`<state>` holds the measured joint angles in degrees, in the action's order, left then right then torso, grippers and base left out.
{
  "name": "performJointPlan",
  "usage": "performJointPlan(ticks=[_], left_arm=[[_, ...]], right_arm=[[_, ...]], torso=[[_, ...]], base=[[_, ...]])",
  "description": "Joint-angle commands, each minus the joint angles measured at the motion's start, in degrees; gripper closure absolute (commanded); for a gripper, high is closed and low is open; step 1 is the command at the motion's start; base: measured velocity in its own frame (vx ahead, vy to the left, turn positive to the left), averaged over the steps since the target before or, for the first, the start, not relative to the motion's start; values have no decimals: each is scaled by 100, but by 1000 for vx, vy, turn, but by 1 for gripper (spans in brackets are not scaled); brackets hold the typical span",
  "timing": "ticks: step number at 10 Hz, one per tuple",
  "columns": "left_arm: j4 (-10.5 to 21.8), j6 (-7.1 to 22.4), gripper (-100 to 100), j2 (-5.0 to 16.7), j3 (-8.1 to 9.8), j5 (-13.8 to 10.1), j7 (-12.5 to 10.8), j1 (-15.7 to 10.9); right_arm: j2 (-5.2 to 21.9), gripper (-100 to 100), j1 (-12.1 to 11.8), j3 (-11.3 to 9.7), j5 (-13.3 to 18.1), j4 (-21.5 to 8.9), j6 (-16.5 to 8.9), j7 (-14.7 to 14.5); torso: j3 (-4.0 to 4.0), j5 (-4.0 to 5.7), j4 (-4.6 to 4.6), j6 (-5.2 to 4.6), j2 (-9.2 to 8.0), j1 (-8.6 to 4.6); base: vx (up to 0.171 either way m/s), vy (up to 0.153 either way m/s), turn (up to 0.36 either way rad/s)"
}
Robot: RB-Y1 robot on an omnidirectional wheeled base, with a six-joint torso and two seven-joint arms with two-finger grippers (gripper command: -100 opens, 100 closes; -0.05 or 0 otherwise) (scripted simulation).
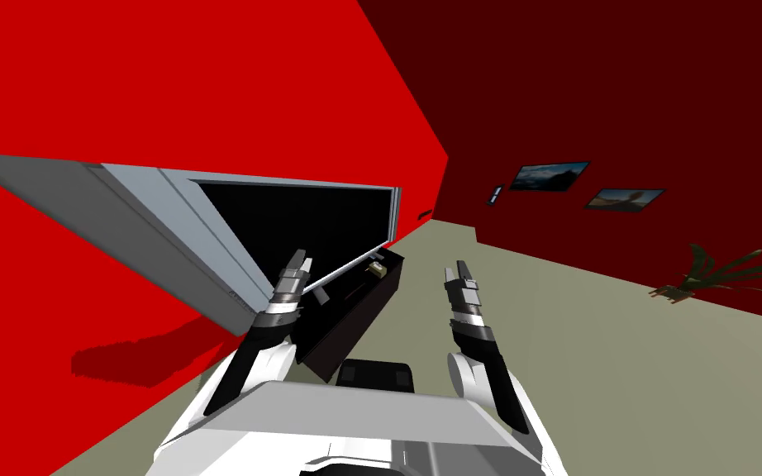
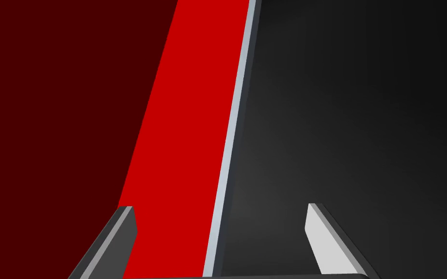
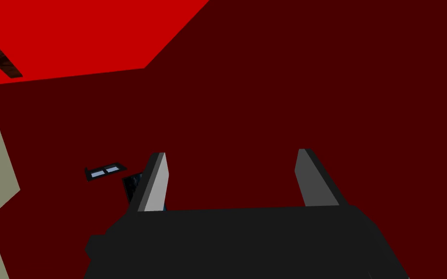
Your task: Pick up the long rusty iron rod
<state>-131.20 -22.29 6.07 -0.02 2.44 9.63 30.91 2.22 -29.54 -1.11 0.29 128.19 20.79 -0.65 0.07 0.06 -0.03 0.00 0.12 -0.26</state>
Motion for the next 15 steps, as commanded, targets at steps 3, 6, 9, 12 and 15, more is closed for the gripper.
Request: performJointPlan(ticks=[3, 6, 9, 12, 15], left_arm=[[580, -184, -100, 417, 230, 385, 22, -69], [1056, -334, -100, 694, 403, 758, 54, -102], [1397, -412, -100, 823, 491, 963, 71, -117], [1887, -573, -100, 1066, 659, 1401, 107, -144], [2310, -654, -100, 1181, 736, 1631, 126, -154]], right_arm=[[0, 0, 0, 0, 0, 0, 0, 0], [0, 0, 0, 0, 0, 0, 0, 0], [0, 0, 0, 0, 0, 0, 0, 0], [0, 0, 0, 1, 0, 0, 0, 0], [0, 0, 0, 0, 0, 0, 0, 0]], torso=[[0, 0, 0, 1, 0, 4], [0, -2, 0, 0, 1, 10], [4, 0, -1, -1, 8, -1], [2, -1, -1, 1, 3, 9], [6, 0, -2, 0, 11, 4]], base=[[29, -65, -44], [37, -52, -54], [46, -63, -46], [43, -54, -59], [56, -55, -48]])
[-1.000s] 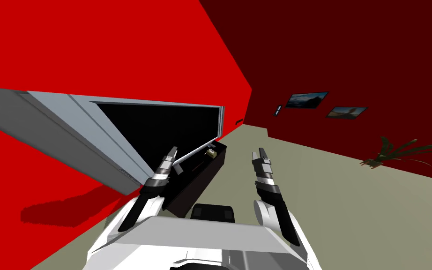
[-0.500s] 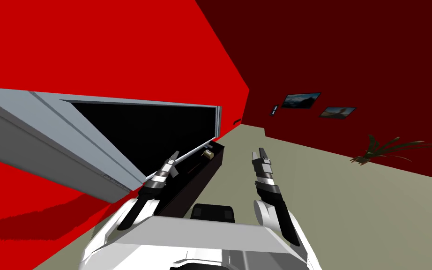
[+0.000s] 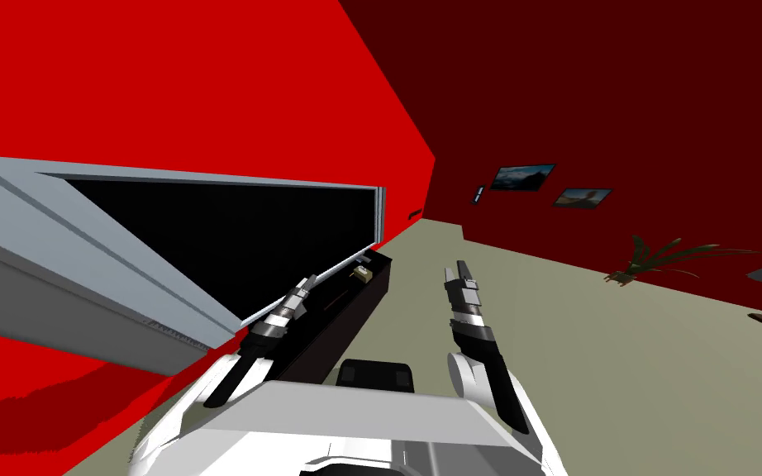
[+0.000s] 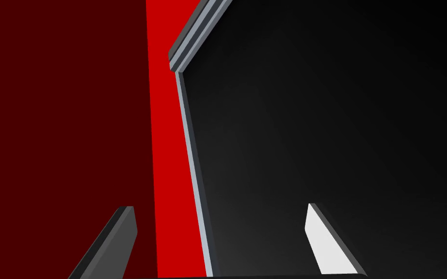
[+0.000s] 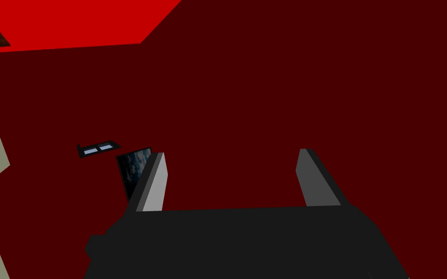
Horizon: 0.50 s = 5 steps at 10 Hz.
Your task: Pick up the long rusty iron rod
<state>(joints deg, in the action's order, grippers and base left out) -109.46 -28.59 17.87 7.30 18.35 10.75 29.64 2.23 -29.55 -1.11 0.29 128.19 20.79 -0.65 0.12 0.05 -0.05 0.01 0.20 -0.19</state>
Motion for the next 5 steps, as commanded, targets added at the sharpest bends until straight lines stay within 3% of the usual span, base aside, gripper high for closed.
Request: performJointPlan(ticks=[1, 3, 5], left_arm=[[286, -102, -100, 111, 75, 277, 32, -36], [457, -102, -100, 111, 75, 277, 32, -36], [916, -253, -100, 319, 197, 689, 71, -45]], right_arm=[[0, 0, 0, 0, 0, 0, 0, 0], [0, 0, 0, 0, 0, 0, 0, 0], [0, 0, 1, 0, 0, 0, 0, 0]], torso=[[0, 0, 0, 0, 0, 0], [0, 0, 0, 0, -1, -2], [-6, -1, 3, -2, -9, 5]], base=[[61, -59, -80], [37, -41, -14], [66, -59, -119]])
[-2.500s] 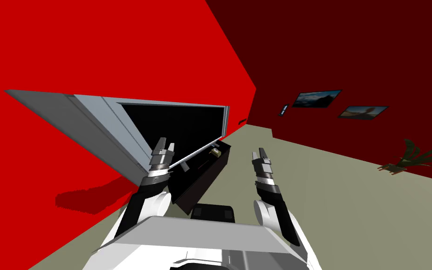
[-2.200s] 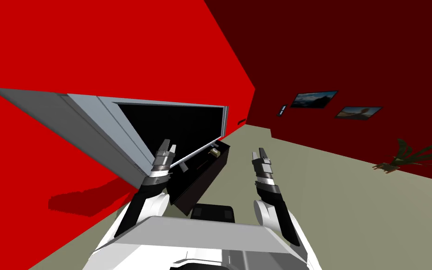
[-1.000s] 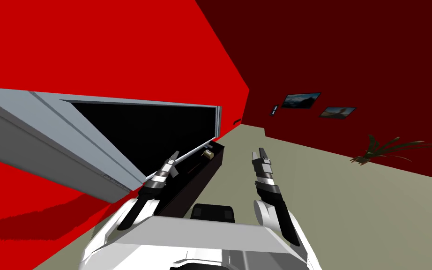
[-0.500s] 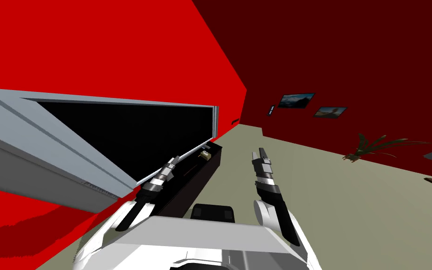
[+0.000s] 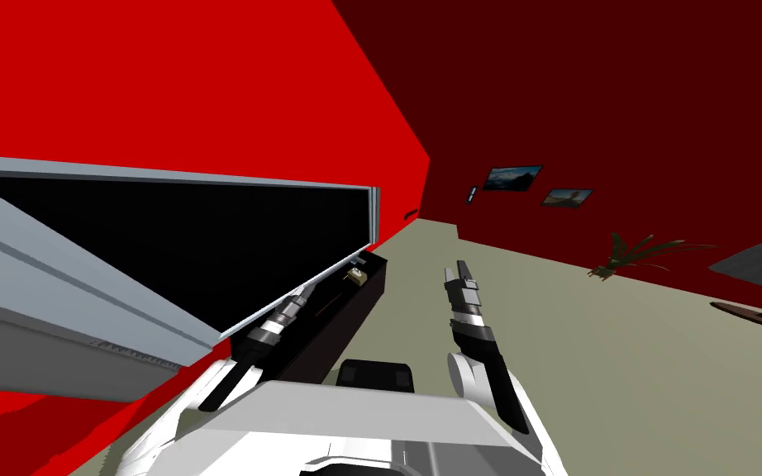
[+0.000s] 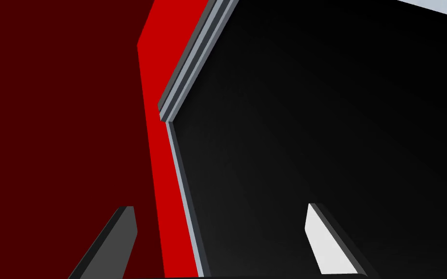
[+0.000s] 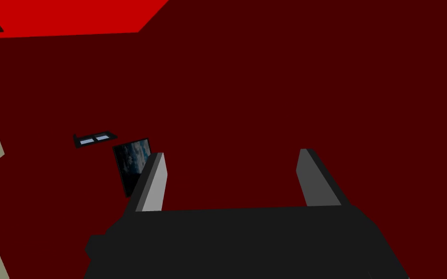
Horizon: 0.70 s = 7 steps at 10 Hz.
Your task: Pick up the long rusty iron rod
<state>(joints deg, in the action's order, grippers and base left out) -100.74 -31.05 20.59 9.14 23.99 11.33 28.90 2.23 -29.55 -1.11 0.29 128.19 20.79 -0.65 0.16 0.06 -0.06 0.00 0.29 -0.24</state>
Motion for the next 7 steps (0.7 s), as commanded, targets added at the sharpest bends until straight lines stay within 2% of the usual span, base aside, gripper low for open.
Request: performJointPlan(ticks=[1, 2, 4, 5, 6, 7], left_arm=[[242, -7, -100, 48, 13, 198, 13, 29], [424, -78, -100, 149, 63, 410, 32, 28], [574, -78, -100, 149, 63, 444, 32, 28], [793, -144, -100, 250, 104, 692, 51, 30], [905, -144, -100, 250, 104, 692, 51, 30], [1126, -206, -100, 350, 138, 940, 70, 35]], right_arm=[[0, 0, 0, 0, 0, 0, 0, 0], [0, 0, 0, 0, 0, 0, 0, 0], [0, 0, 0, 1, 0, 0, 0, 0], [0, 0, 0, 1, 0, 0, 0, 0], [0, 0, 1, 0, 0, 0, 0, 0], [0, 0, 0, 1, 0, 0, 0, 0]], torso=[[0, 0, 0, 0, 0, 0], [1, 0, -1, 3, -1, 1], [2, 0, -1, 2, 0, 4], [-8, -2, 2, 3, -17, 13], [-9, -2, 3, 0, -17, 8], [-7, -1, 2, 2, -14, 8]], base=[[86, -62, -37], [105, -67, -85], [51, -34, -13], [39, -45, -99], [54, -42, -48], [90, -47, -96]])
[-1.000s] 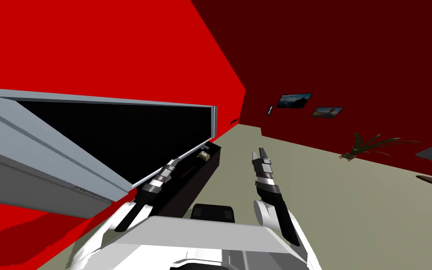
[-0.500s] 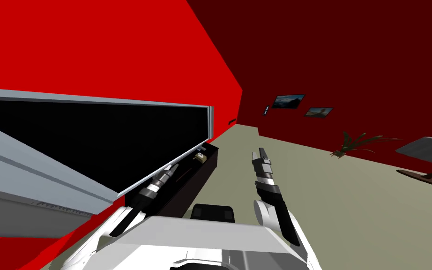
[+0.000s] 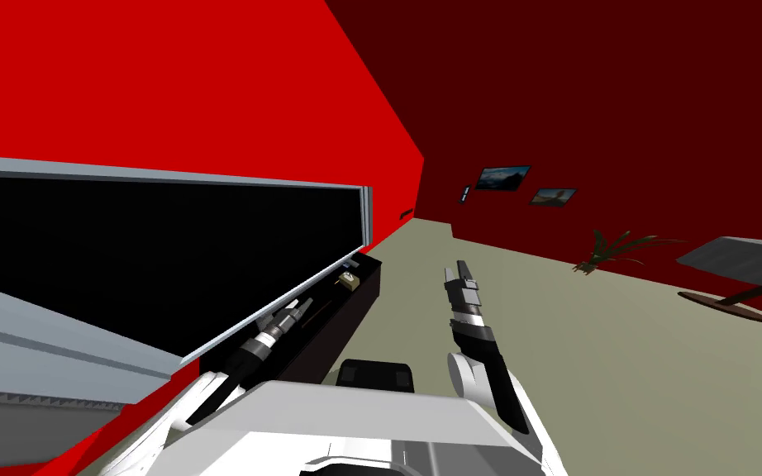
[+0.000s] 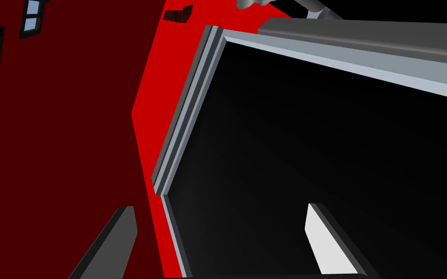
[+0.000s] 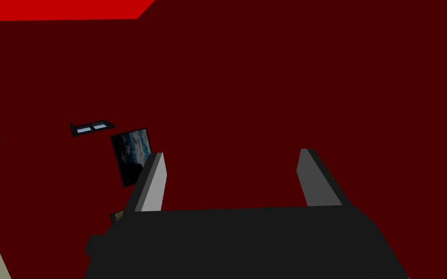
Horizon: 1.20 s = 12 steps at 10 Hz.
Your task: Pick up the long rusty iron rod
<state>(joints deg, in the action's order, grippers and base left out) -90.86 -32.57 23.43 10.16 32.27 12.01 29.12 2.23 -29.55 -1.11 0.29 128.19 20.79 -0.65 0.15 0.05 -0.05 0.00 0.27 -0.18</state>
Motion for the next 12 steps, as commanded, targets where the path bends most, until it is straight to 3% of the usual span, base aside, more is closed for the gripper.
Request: performJointPlan(ticks=[1, 2, 3, 4, 5, 6, 8, 9, 10, 11, 12], left_arm=[[245, -55, -100, 66, 36, 112, 2, 13], [401, -112, -100, 166, 61, 360, 21, 21], [570, -112, -100, 166, 61, 360, 21, 21], [859, -165, -100, 265, 76, 593, 40, 33], [888, -165, -100, 265, 76, 607, 40, 33], [1087, -212, -100, 362, 84, 853, 59, 48], [1201, -212, -100, 362, 84, 853, 59, 48], [1423, -254, -100, 456, 83, 1098, 79, 66], [1506, -254, -100, 456, 83, 1098, 79, 66], [1744, -291, -100, 546, 73, 1341, 98, 88], [1803, -291, -100, 546, 73, 1341, 98, 88]], right_arm=[[0, 0, 0, 0, 0, 0, 0, 0], [0, 0, 0, 0, 0, 0, 0, 0], [0, 0, 0, 0, 0, 0, 0, 0], [0, 0, 0, 0, 0, 0, 0, 0], [0, 0, 0, 0, 0, 0, 0, 0], [0, 0, 0, 1, 0, 0, 0, 0], [0, 0, -1, 1, 0, 0, 0, 0], [0, 0, 0, 1, 0, 0, 0, 0], [0, 0, 0, 0, 0, 0, 0, 0], [0, 0, 0, 1, 0, 0, 0, 0], [0, 0, -1, 0, 0, 0, 0, 0]], torso=[[0, 0, 0, 0, 0, 0], [1, 0, -1, 2, 1, 5], [5, 0, -2, 0, 9, 1], [3, 0, -2, 2, 3, 3], [2, -1, -1, 0, 2, 6], [0, -1, -1, 3, -1, 8], [3, 0, -2, 3, 3, 6], [-5, -1, 1, 3, -12, 9], [-3, 0, 1, 0, -6, 2], [0, 0, 0, 3, -2, 5], [4, -1, -2, 2, 7, 6]], base=[[86, -32, -47], [109, -46, -97], [85, -38, -48], [84, -27, -104], [78, -21, -47], [107, -33, -108], [64, -20, -14], [71, -42, -139], [82, -27, -45], [114, -25, -81], [101, -4, -49]])
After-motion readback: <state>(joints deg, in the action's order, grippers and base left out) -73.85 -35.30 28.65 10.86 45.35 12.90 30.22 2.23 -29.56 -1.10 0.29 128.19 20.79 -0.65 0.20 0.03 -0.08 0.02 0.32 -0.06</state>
